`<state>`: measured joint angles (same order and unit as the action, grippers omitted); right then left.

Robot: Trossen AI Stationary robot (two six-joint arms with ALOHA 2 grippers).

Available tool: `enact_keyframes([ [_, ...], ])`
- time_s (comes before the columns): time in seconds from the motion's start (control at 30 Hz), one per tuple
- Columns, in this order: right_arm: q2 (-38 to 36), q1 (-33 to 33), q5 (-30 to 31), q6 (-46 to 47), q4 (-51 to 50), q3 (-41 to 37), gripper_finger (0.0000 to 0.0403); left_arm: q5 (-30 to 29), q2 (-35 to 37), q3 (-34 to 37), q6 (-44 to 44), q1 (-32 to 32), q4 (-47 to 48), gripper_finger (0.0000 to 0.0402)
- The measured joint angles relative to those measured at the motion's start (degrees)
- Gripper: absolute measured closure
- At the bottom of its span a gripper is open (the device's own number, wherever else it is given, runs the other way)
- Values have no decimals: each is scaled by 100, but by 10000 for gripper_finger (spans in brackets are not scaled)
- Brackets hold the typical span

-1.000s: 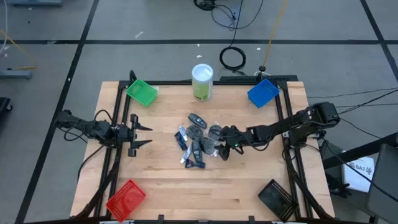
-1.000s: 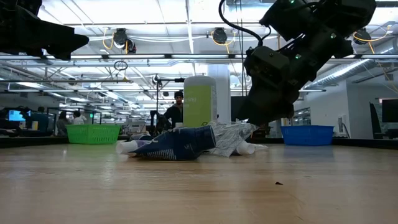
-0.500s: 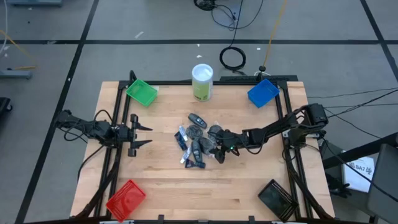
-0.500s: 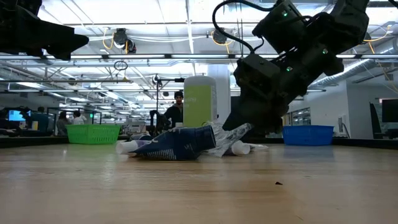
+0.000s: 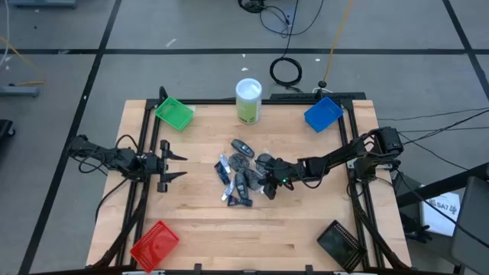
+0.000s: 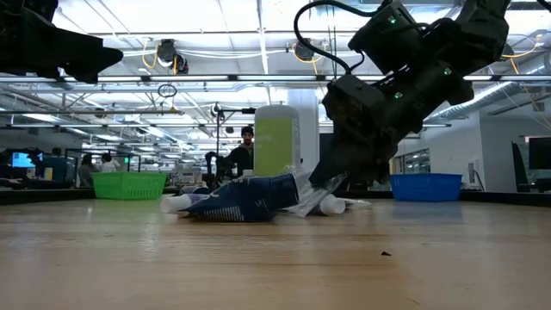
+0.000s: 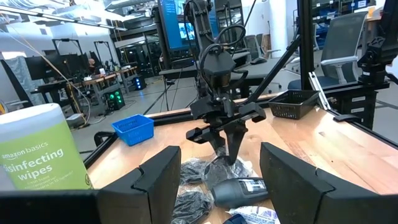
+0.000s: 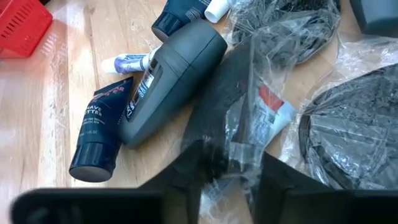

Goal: Pick & Place Travel size toiletries
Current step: Put the bottom black hairbrush into the black bin

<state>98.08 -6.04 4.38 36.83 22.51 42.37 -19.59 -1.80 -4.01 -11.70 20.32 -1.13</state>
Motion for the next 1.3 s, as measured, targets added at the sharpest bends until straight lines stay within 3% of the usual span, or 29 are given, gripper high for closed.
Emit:
enact_keyframes([
  [0.2,-63,0,-163,-309,-3,-2,391,0,-2,0,3,0,0,185],
  [0.47,-840,-109,-315,-601,-303,-1,393,1,-2,0,-1,1,2,185],
  [0.63,-1531,-464,-469,-632,-1202,-2,399,0,-1,0,0,0,1,185],
  [0.8,-2292,-1137,-584,-184,-2243,-4,399,1,-2,0,0,1,3,185],
  [0.97,-2986,-2019,-323,457,-2936,-4,399,0,-1,0,5,2,2,185],
  [1.3,-3926,-3817,-160,1319,-3752,-4,399,1,-1,0,3,1,2,185],
])
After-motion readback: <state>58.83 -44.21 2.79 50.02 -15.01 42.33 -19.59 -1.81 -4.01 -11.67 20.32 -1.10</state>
